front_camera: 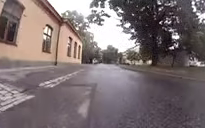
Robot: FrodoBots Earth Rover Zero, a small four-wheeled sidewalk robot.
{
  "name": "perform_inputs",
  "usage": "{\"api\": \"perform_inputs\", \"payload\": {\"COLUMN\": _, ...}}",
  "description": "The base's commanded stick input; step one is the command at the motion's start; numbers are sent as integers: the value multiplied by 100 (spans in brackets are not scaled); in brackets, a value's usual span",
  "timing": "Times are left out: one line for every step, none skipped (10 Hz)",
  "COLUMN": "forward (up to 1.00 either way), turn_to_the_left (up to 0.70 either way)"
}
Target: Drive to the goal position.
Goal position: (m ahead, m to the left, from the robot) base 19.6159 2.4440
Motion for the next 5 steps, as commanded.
{"api": "perform_inputs", "payload": {"forward": 70, "turn_to_the_left": 0}}
{"api": "perform_inputs", "payload": {"forward": 70, "turn_to_the_left": 0}}
{"api": "perform_inputs", "payload": {"forward": 70, "turn_to_the_left": 0}}
{"api": "perform_inputs", "payload": {"forward": 70, "turn_to_the_left": 0}}
{"api": "perform_inputs", "payload": {"forward": 70, "turn_to_the_left": 0}}
